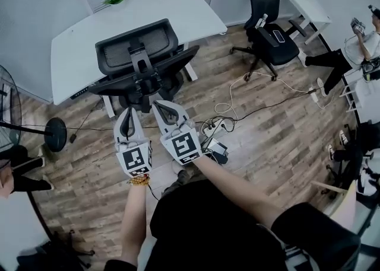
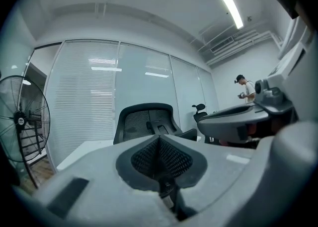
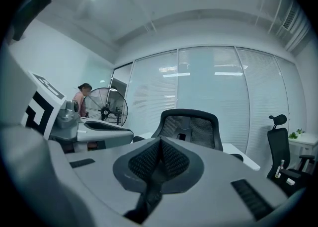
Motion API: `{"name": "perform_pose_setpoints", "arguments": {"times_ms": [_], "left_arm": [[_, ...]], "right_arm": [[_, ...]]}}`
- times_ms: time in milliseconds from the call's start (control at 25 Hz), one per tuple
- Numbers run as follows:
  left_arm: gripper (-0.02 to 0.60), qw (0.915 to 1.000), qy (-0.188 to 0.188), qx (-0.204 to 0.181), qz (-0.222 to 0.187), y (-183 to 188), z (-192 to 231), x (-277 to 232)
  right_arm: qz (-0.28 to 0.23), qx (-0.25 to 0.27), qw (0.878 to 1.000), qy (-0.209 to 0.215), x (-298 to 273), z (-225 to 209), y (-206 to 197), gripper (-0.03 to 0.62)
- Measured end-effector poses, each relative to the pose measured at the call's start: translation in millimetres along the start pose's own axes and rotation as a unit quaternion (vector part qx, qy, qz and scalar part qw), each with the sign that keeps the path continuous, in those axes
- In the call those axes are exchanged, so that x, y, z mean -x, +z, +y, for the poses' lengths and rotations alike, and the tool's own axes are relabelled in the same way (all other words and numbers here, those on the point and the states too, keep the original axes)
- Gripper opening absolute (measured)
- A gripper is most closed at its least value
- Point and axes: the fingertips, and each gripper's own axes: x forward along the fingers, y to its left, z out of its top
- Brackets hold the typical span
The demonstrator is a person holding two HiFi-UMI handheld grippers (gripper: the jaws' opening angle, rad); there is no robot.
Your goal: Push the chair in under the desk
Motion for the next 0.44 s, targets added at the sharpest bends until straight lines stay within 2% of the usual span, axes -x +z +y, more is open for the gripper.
{"name": "perform_pose_setpoints", "arguments": {"times_ms": [440], "left_arm": [[0.009, 0.9999, -0.008, -0.007, 0.007, -4, -4, 13]], "right_arm": [[0.001, 0.016, 0.999, 0.039, 7, 37, 2, -0.002]]}}
